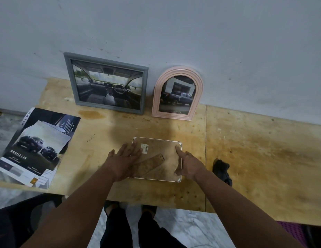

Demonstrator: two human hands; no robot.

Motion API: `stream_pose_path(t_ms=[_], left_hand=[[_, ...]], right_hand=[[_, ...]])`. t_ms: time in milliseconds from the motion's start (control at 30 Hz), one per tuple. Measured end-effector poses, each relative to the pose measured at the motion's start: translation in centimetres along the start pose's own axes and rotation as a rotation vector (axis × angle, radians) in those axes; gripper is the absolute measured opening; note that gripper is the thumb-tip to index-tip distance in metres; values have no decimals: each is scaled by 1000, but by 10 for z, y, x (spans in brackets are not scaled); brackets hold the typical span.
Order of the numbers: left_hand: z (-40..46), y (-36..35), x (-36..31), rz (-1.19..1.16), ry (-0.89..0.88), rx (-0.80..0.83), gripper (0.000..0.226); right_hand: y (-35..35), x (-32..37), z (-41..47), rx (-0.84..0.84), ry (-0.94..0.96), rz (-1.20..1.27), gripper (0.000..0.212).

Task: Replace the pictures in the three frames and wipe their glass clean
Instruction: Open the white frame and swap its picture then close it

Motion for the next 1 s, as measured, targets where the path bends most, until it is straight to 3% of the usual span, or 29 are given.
stream_pose_path(t_ms=[167, 367, 500, 733, 1000], left_hand=[[-14, -2, -11, -196, 80, -64, 89], [-46, -32, -11, -488, 126, -303, 64], [-57, -36, -15, -468, 150, -382, 44], [-51, -36, -19, -507, 220, -440, 30], [-48, -39, -16, -476, 138, -494, 23]], right_hand=[[-2, 9, -7, -32, -33, 70, 121], [-20, -2, -14, -184, -49, 380, 107], [-37, -16, -6, -254, -20, 450, 85], [-38, -4, -16, -257, -69, 383, 89], [-34, 4, -20, -262, -78, 268, 85]])
Point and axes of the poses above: each hand's wrist, its own z-axis towards the middle knuckle, its own y-axis out of the back of the hand, x = y × z, the point moved 2 cm from there along z, towards the middle knuckle, and after that the axes turned 3 degrees about y, right-handed, at the moved point
